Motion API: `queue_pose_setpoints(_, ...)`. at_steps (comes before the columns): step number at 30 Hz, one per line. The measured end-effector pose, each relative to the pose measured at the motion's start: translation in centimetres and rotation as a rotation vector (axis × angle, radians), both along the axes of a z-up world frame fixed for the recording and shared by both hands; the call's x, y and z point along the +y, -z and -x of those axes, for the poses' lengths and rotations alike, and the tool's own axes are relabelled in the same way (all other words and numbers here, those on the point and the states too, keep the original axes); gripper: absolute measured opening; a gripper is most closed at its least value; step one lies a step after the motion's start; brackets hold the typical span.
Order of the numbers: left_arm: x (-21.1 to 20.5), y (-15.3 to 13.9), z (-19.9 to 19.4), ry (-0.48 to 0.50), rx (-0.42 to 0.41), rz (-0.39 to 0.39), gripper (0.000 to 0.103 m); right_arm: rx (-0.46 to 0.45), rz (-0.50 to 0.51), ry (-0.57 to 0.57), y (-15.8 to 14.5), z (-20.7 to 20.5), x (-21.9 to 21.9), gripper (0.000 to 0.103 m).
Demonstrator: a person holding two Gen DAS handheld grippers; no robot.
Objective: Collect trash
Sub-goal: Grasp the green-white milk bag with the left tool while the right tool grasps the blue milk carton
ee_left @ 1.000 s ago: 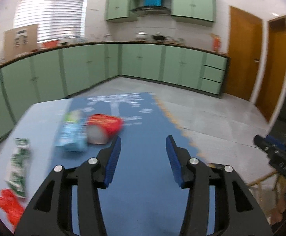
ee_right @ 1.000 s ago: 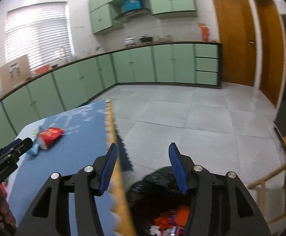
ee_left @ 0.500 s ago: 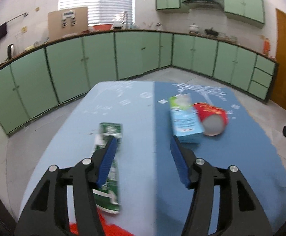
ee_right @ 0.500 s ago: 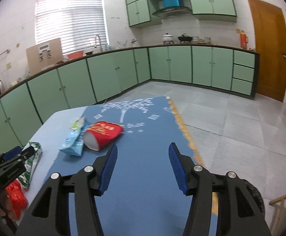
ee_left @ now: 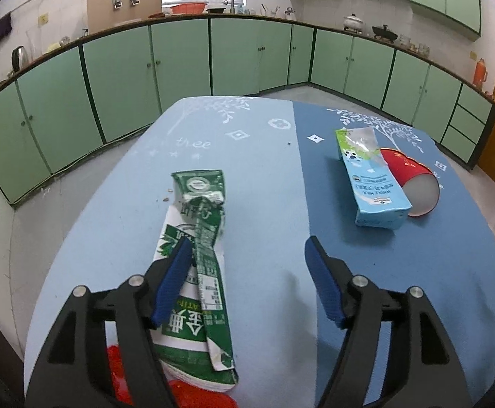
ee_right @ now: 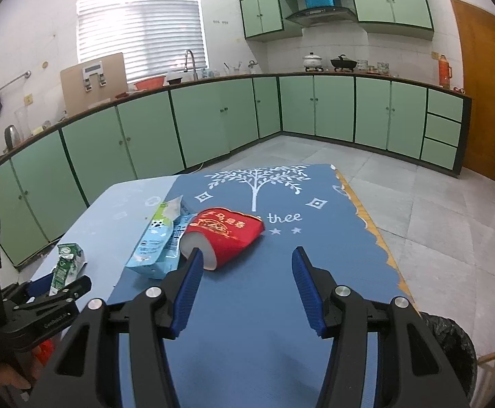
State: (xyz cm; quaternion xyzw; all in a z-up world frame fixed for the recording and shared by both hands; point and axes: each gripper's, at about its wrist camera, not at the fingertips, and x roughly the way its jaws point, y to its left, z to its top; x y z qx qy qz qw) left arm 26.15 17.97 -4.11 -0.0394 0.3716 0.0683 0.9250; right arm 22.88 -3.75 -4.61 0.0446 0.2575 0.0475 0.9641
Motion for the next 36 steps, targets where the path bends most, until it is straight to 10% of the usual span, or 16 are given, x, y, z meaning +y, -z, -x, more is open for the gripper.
queue_pose_setpoints(9, 2.0, -1.2, 2.1, -0.025, -0.126, 0.098, 0.073, -0.013, 0.03, -0.02, -0.1, 0.0, 1.2, 0.054)
queue_pose_setpoints(31, 3.3, 0.7, 0.2, -0.068, 0.031, 0.074, 0.078, -0.012, 0.016, -0.037, 0.0, 0.0, 1.3, 0.054)
queue_pose_setpoints(36, 3.7, 1.6, -0.5, -0.066, 0.074, 0.101, 0.035, -0.01, 0.008, -0.036, 0.1, -0.1, 1.1, 0.054)
